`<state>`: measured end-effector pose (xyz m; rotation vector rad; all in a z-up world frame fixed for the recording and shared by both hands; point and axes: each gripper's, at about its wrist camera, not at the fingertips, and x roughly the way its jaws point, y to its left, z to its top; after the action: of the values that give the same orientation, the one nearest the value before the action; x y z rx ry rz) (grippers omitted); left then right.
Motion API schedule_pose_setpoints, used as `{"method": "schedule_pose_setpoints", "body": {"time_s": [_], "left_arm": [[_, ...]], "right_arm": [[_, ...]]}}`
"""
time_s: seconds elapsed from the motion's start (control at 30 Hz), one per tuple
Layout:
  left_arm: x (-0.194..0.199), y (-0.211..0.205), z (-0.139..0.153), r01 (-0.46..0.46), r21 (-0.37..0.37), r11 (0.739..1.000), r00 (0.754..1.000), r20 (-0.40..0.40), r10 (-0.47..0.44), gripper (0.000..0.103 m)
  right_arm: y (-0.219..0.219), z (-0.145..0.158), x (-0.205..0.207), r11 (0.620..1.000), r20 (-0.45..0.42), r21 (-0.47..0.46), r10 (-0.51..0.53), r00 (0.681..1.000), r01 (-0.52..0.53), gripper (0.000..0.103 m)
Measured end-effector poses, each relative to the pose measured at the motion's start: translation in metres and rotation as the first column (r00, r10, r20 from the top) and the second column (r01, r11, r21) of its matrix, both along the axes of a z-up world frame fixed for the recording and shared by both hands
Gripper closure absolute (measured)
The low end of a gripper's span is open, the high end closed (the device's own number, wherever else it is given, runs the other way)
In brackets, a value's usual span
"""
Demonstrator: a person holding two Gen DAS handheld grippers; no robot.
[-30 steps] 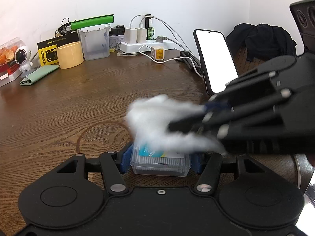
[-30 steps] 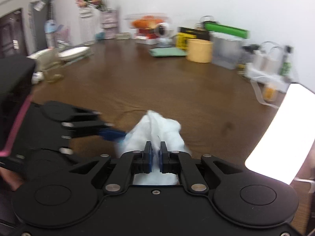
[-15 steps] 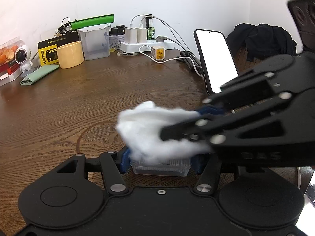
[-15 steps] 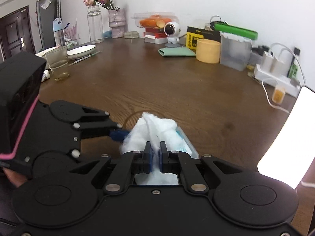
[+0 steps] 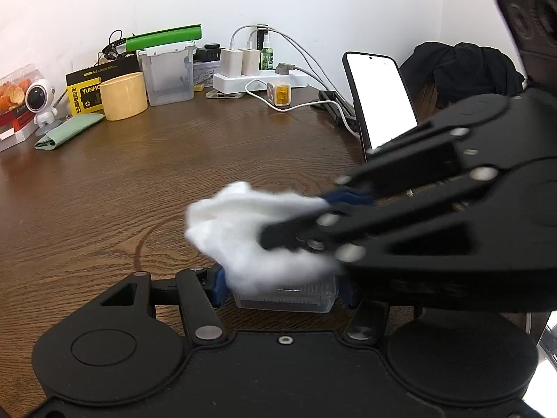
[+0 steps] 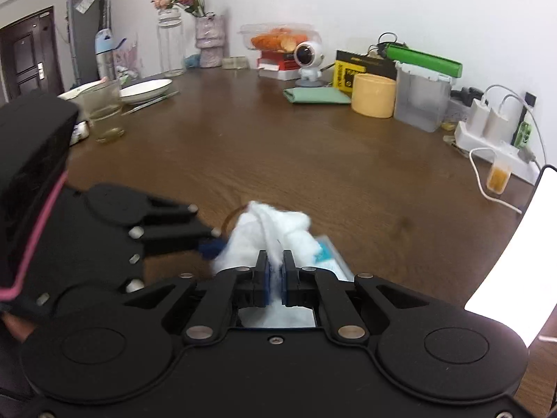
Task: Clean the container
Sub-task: 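Continue rubbing the cotton over the box lid with the right tool, then set the floss box on the desk with the left tool while the right drops the cotton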
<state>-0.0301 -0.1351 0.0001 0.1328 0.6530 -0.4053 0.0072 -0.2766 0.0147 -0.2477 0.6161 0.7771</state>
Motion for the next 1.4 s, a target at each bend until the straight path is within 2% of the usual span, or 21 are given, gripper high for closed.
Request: {"method": "schedule_pose_setpoints", "body": {"time_s": [0.1, 0.17, 0.3, 0.37, 0.47, 0.57, 0.63, 0.77, 0.87, 0.97, 1.07, 1.17, 1.27, 1.33, 1.37, 1.4], "left_arm": [[0.000, 0.001, 0.000, 0.001, 0.000, 1.000, 1.000, 0.001, -0.001, 0.046], [0.000, 0.001, 0.000, 0.001, -0.001, 1.000, 1.000, 0.000, -0.001, 0.046], [-0.003, -0.005, 0.000, -0.007, 0.009, 1.000, 1.000, 0.004, 0.007, 0.046], [-0.002, -0.006, 0.000, -0.010, 0.016, 1.000, 1.000, 0.004, 0.010, 0.046], [0.002, -0.001, 0.003, -0.031, 0.016, 0.999, 0.999, -0.012, 0.031, 0.046], [0.015, 0.019, 0.007, -0.115, 0.011, 0.993, 0.993, -0.014, 0.115, 0.046], [0.033, 0.040, 0.007, -0.199, -0.015, 0.980, 0.979, -0.049, 0.198, 0.046], [0.079, 0.071, 0.010, -0.328, -0.045, 0.944, 0.942, -0.096, 0.322, 0.046], [0.120, 0.081, 0.013, -0.398, -0.039, 0.917, 0.916, -0.072, 0.394, 0.046], [0.157, 0.089, 0.010, -0.435, 0.001, 0.900, 0.900, -0.027, 0.435, 0.046], [0.185, 0.095, 0.001, -0.484, 0.032, 0.875, 0.875, -0.011, 0.484, 0.046], [0.195, 0.091, 0.000, -0.459, 0.068, 0.886, 0.889, 0.027, 0.458, 0.046], [0.198, 0.093, 0.000, -0.432, 0.055, 0.900, 0.902, 0.015, 0.432, 0.045], [0.196, 0.092, 0.000, -0.444, 0.060, 0.894, 0.896, 0.015, 0.444, 0.034], [0.196, 0.091, 0.000, -0.446, 0.072, 0.892, 0.895, 0.010, 0.447, 0.015], [0.195, 0.090, 0.000, -0.443, 0.079, 0.893, 0.896, 0.008, 0.444, 0.010]], "right_arm": [[-0.003, 0.000, 0.005, 0.996, 0.049, -0.041, -0.074, 0.996, 0.076, 0.096], [-0.013, 0.001, 0.004, 0.993, 0.049, -0.060, -0.101, 0.994, 0.104, 0.097], [-0.017, 0.003, -0.002, 0.999, -0.028, -0.024, -0.050, 0.998, 0.049, 0.098], [-0.006, 0.003, -0.002, 1.000, -0.033, -0.009, -0.008, 0.999, 0.008, 0.098], [0.003, 0.002, 0.014, 1.000, -0.003, -0.017, -0.022, 1.000, 0.022, 0.098], [0.001, 0.006, 0.028, 0.990, 0.073, -0.071, -0.118, 0.990, 0.123, 0.098], [-0.007, 0.012, 0.033, 0.981, 0.101, -0.074, -0.173, 0.980, 0.181, 0.098], [-0.006, 0.026, 0.038, 0.982, 0.134, -0.042, -0.176, 0.975, 0.183, 0.098], [0.007, 0.048, 0.065, 0.975, 0.209, 0.016, -0.222, 0.952, 0.224, 0.098], [0.021, 0.060, 0.112, 0.956, 0.164, 0.097, -0.289, 0.943, 0.276, 0.098], [0.036, 0.042, 0.161, 0.928, 0.072, 0.105, -0.365, 0.928, 0.357, 0.098], [0.040, 0.017, 0.198, 0.884, -0.021, 0.090, -0.459, 0.888, 0.459, 0.098], [0.042, -0.001, 0.213, 0.856, -0.076, 0.074, -0.506, 0.859, 0.511, 0.096], [0.044, -0.010, 0.214, 0.845, -0.088, 0.054, -0.527, 0.845, 0.532, 0.093], [0.043, -0.014, 0.213, 0.839, -0.098, 0.043, -0.537, 0.838, 0.543, 0.087], [0.041, -0.014, 0.211, 0.836, -0.110, 0.045, -0.540, 0.834, 0.547, 0.072]]}}
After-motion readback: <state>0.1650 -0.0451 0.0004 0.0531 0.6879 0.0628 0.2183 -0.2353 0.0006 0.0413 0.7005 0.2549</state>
